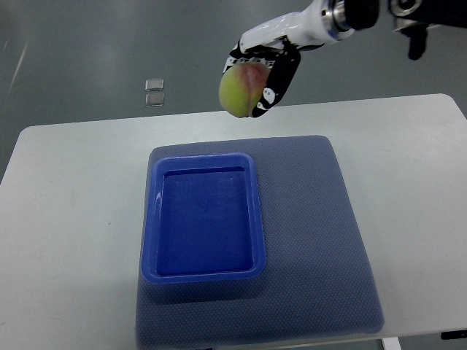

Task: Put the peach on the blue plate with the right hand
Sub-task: 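Carry the peach over the blue tray and lower it inside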

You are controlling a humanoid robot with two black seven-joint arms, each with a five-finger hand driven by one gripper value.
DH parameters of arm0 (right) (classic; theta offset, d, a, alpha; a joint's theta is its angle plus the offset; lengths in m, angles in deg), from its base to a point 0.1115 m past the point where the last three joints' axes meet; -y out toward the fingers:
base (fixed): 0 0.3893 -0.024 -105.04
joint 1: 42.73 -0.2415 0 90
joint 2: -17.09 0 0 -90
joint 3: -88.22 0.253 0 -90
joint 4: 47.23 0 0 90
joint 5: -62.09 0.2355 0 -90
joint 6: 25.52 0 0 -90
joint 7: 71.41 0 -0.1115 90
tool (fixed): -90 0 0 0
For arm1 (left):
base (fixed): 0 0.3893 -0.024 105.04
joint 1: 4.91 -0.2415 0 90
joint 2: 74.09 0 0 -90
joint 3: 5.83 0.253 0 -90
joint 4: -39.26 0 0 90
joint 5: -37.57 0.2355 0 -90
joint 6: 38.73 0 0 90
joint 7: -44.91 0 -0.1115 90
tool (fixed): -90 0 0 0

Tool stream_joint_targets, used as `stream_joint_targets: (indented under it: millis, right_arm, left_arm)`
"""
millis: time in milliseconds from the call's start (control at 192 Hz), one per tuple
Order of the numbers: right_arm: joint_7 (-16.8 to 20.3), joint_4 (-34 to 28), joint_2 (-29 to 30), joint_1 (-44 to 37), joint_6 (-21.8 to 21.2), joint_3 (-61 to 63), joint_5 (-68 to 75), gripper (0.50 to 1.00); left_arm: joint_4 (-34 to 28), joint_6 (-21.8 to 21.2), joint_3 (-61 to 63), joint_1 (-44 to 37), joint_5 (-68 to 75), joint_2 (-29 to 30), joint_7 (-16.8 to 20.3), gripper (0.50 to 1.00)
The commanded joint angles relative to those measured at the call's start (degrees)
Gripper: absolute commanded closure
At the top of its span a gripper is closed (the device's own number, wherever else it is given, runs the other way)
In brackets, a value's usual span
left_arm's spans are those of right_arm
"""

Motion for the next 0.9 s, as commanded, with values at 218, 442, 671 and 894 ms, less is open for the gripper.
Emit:
stream_joint_targets:
  millis: [218, 442, 671, 894]
  right_arm:
    - [0.09, 15.58, 21.06, 12.72, 3.39, -0.92, -1.24, 0.957]
    - [0.09, 20.94, 21.06, 21.15, 4.63, -0.83, -5.28, 0.932]
    - [-0.08, 21.3, 21.06, 25.38, 5.15, -0.13, -5.46, 0.852]
    - [-1.14, 21.3, 21.06, 27.66, 6.73, 0.05, -5.63, 0.765]
  left_arm:
    - [-0.03, -0.01, -0.1, 0.02, -0.03, 0.0, 0.01, 0.5]
    - [0.06, -0.01, -0.1, 0.02, -0.03, 0.0, 0.01, 0.5]
    - [0.06, -0.01, -0.1, 0.02, 0.06, 0.0, 0.01, 0.5]
    - [0.06, -0.01, -0.1, 0.02, 0.06, 0.0, 0.01, 0.5]
